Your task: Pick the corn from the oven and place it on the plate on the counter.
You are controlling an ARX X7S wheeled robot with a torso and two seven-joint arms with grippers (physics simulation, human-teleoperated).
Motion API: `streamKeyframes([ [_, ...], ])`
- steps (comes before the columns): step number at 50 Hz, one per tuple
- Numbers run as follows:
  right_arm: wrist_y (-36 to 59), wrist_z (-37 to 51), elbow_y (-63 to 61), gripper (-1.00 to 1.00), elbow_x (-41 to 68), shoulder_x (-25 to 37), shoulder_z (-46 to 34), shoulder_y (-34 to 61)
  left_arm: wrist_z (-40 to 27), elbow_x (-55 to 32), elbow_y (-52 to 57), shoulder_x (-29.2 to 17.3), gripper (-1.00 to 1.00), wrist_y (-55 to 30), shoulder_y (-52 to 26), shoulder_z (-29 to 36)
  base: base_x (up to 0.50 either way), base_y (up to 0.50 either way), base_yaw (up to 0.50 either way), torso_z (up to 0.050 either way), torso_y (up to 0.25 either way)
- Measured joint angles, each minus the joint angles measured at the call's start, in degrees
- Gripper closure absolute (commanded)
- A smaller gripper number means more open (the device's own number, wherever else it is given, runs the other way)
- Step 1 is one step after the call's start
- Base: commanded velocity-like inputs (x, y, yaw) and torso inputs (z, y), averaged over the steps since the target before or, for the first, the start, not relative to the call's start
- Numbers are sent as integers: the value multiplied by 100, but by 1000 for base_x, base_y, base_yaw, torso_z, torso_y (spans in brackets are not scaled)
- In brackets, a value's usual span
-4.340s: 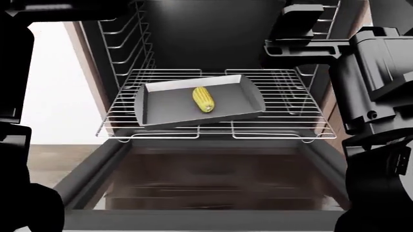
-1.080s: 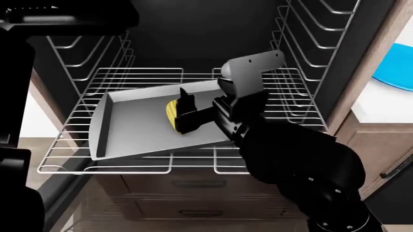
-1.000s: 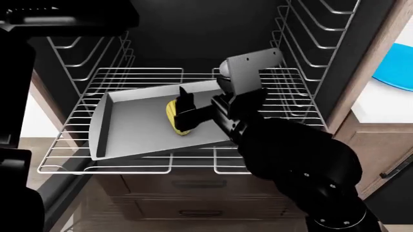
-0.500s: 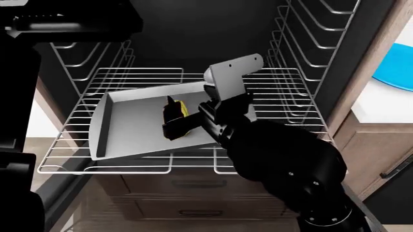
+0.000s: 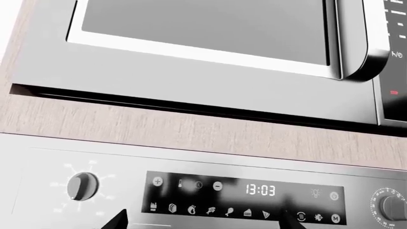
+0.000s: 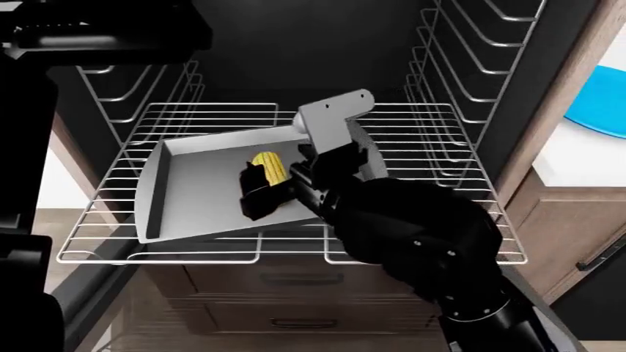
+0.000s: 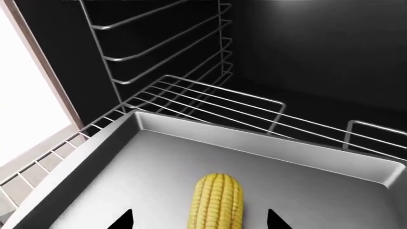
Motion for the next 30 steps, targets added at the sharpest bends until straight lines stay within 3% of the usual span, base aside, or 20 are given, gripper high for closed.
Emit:
streamKeyframes([
  [30,-238,-129,465,-100,-78,32,-216,-130,-105,-89,46,-77,-100,139,10,71,0,0,0,0,0],
])
